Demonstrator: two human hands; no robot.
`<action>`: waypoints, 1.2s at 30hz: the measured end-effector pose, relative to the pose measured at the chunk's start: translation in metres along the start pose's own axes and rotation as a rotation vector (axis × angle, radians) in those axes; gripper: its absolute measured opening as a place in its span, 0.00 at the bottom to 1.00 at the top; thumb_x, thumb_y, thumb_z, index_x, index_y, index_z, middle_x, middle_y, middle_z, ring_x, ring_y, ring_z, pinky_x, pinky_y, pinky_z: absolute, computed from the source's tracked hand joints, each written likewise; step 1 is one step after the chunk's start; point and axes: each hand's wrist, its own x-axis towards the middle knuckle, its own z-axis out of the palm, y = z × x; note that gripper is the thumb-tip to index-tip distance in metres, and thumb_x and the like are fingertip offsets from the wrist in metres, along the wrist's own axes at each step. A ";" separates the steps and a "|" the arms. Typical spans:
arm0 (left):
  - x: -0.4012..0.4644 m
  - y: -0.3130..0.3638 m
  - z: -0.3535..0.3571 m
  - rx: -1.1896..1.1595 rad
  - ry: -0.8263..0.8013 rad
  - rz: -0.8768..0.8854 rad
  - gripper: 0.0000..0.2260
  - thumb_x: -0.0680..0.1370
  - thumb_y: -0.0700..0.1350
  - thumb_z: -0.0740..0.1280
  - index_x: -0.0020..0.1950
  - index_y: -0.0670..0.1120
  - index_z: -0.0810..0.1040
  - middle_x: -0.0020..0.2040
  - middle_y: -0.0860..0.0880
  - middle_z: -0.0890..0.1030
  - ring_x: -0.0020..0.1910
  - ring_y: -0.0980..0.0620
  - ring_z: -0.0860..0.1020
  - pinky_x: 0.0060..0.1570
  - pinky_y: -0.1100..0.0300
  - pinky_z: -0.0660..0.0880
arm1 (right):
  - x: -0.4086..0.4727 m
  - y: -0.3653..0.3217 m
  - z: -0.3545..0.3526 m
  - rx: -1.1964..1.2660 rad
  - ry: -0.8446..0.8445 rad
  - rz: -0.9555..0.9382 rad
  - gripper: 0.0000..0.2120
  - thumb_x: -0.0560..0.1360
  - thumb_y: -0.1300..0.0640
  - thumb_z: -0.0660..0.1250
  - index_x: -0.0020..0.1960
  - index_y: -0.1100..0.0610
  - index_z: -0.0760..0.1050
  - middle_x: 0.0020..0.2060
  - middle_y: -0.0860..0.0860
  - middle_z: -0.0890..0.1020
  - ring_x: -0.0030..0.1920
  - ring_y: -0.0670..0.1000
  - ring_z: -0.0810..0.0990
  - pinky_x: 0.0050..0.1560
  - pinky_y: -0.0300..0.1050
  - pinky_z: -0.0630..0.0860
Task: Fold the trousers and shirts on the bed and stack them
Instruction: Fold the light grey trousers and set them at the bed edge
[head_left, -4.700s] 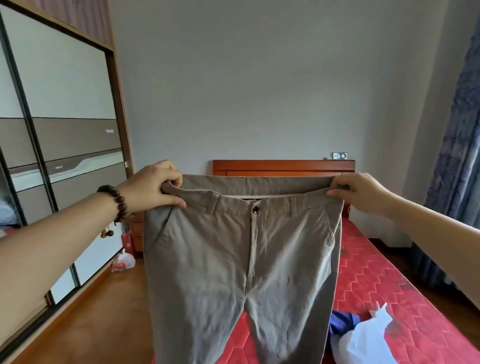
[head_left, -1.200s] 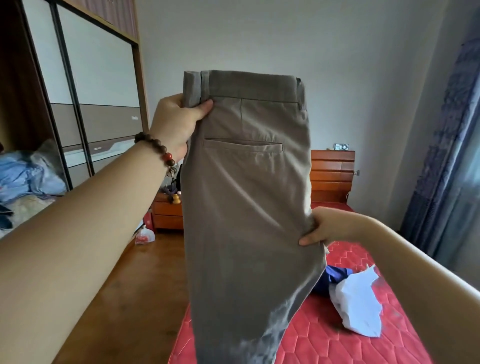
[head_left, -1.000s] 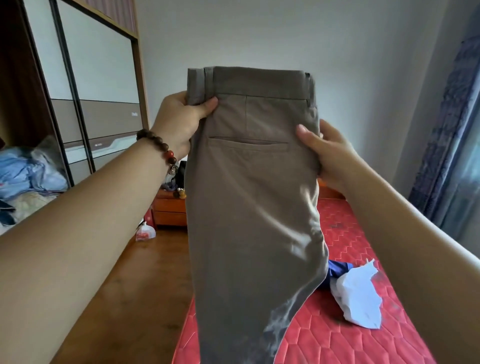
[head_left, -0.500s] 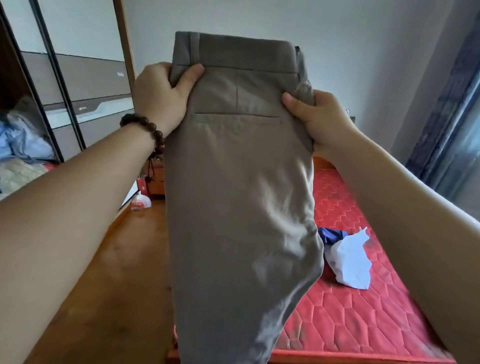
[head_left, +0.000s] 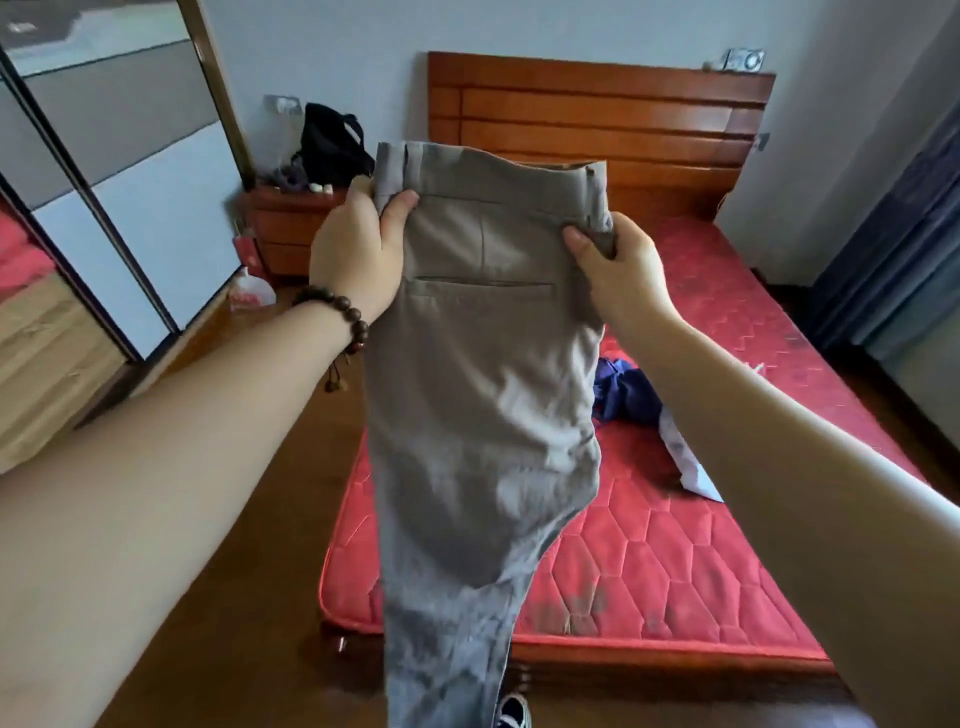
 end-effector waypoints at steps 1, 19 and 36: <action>0.004 -0.011 0.023 -0.012 -0.028 -0.024 0.19 0.82 0.54 0.57 0.59 0.38 0.73 0.47 0.38 0.81 0.47 0.38 0.78 0.38 0.60 0.64 | 0.014 0.022 0.008 -0.015 -0.002 0.010 0.07 0.76 0.51 0.67 0.41 0.51 0.72 0.36 0.42 0.77 0.34 0.37 0.72 0.33 0.29 0.65; 0.006 -0.201 0.300 0.076 -0.292 -0.268 0.16 0.82 0.51 0.58 0.55 0.37 0.71 0.35 0.48 0.73 0.32 0.47 0.71 0.31 0.56 0.64 | 0.129 0.312 0.150 -0.145 -0.104 0.216 0.17 0.77 0.55 0.66 0.35 0.51 0.61 0.29 0.43 0.68 0.29 0.38 0.67 0.32 0.31 0.64; 0.051 -0.364 0.489 0.035 -0.305 -0.242 0.16 0.81 0.54 0.60 0.50 0.40 0.69 0.36 0.48 0.72 0.35 0.48 0.69 0.32 0.58 0.61 | 0.240 0.490 0.277 -0.337 -0.065 0.158 0.14 0.77 0.53 0.66 0.40 0.60 0.66 0.31 0.45 0.70 0.35 0.50 0.67 0.35 0.43 0.57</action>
